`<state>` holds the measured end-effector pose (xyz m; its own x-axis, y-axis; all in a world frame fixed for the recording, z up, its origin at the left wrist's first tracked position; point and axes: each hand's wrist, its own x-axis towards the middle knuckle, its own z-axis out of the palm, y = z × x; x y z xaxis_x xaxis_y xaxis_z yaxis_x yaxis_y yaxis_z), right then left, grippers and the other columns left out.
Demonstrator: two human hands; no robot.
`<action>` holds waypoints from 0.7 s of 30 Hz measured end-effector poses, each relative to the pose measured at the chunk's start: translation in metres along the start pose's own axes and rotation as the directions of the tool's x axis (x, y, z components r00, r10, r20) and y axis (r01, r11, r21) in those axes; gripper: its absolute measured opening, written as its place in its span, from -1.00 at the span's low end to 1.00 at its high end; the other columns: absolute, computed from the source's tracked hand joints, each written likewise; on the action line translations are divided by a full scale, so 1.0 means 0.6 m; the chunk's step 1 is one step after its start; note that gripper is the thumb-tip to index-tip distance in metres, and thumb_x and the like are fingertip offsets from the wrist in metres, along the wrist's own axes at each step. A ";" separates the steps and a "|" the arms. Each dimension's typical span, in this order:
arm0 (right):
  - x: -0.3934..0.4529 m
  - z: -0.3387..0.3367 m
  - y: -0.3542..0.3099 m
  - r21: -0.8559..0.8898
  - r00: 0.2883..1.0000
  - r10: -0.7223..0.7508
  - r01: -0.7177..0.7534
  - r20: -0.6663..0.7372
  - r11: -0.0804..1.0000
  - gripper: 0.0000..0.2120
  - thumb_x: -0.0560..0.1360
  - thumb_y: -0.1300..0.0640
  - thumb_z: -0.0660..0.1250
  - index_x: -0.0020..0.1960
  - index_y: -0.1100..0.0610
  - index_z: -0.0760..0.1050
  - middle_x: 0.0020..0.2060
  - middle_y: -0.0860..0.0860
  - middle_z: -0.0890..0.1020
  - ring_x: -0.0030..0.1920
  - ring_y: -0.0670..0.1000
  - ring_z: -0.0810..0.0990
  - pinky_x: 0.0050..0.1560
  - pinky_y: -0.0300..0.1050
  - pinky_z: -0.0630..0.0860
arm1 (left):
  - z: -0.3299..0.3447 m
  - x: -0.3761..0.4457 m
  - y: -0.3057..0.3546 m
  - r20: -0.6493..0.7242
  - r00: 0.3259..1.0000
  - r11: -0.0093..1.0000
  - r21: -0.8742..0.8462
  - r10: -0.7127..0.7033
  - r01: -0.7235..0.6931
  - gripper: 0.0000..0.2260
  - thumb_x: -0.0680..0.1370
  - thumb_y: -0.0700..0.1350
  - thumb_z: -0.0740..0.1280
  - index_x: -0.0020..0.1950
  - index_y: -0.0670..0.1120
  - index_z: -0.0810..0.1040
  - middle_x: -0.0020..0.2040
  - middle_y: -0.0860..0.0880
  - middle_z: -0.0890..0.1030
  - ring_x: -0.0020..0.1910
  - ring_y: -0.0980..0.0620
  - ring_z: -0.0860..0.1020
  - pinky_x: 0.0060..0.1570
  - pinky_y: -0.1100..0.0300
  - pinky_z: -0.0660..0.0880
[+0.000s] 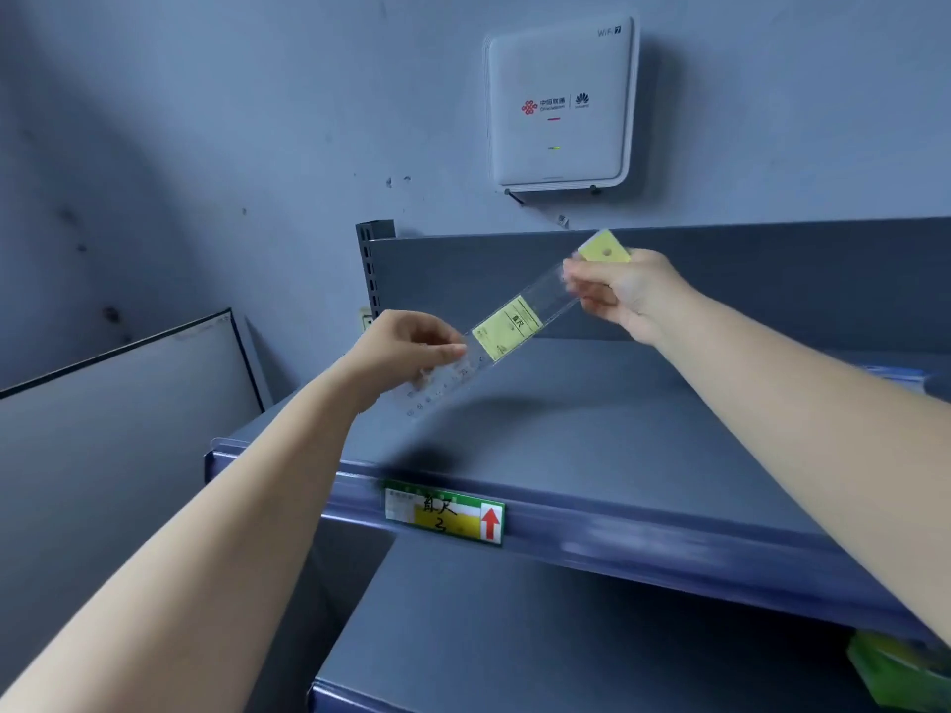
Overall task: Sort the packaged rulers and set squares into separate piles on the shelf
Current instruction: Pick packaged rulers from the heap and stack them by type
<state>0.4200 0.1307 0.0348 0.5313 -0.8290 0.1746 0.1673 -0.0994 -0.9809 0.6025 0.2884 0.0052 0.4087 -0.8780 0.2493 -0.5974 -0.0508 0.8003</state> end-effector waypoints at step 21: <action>-0.056 -0.153 -0.016 -0.952 0.916 -0.282 0.236 0.284 -0.195 -0.72 0.53 0.10 0.18 0.23 0.08 0.41 0.11 -0.01 0.49 0.09 0.08 0.46 -0.14 -0.10 0.28 | 0.189 0.060 0.129 -0.089 0.971 0.636 0.768 0.221 -0.074 -0.69 0.54 0.04 0.25 0.24 -0.02 0.46 0.21 0.00 0.49 0.21 -0.05 0.44 0.00 0.14 0.35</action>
<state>0.3243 0.1093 0.0308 0.6757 -0.5751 0.4612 -0.6982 -0.6999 0.1502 0.4925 0.1989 0.0142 0.3265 -0.8217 0.4672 -0.9402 -0.3331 0.0712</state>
